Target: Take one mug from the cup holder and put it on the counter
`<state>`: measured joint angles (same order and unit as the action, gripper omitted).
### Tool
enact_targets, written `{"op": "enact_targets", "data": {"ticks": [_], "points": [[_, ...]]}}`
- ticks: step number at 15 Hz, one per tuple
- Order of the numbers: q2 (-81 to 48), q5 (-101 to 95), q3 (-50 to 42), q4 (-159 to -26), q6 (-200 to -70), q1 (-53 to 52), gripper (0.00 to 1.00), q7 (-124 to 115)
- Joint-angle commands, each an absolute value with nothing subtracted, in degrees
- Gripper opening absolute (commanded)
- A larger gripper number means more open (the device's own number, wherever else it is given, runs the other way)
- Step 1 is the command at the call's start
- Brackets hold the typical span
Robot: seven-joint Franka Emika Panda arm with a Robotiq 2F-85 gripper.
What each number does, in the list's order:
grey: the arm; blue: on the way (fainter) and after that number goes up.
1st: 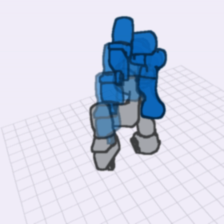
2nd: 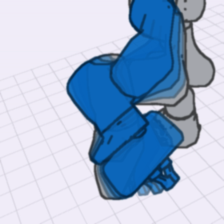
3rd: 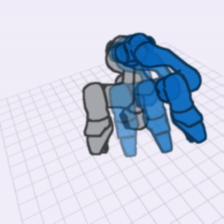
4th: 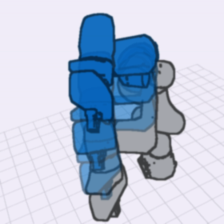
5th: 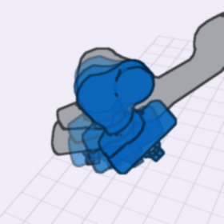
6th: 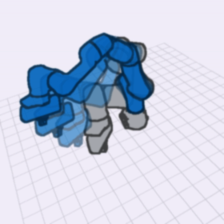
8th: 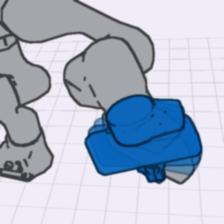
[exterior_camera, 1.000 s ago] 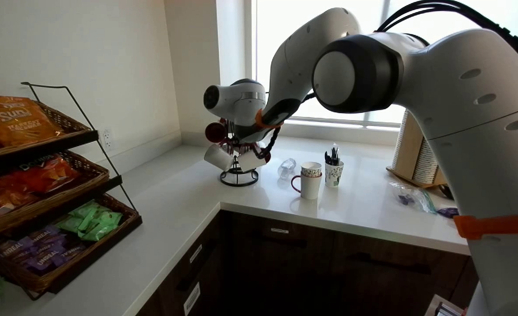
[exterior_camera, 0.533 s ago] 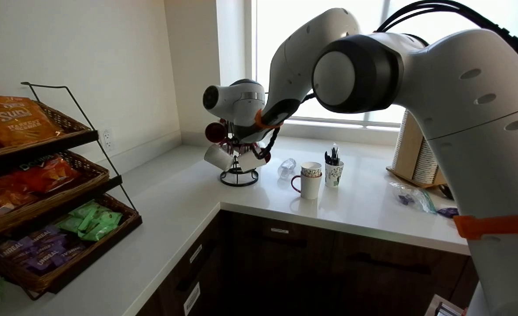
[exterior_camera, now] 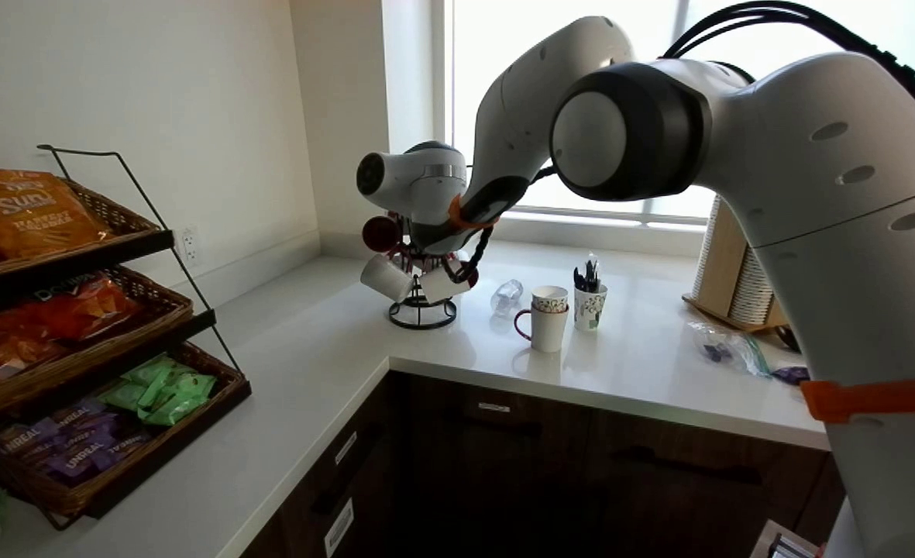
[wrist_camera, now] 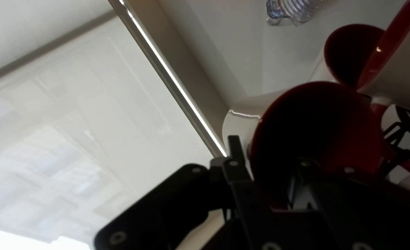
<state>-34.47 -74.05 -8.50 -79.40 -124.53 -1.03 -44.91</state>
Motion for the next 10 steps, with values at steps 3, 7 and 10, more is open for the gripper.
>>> {"op": "enact_targets", "data": {"ticks": [3, 7, 10], "points": [[-35.43, -75.66, -8.33, -78.92, -123.94, -1.19, 0.22, -46.25], [-35.36, -76.2, -8.43, -79.05, -123.6, -1.24, 0.12, -46.23], [-35.3, -76.9, -8.39, -79.04, -123.02, -1.26, 0.0, -46.24]]}}
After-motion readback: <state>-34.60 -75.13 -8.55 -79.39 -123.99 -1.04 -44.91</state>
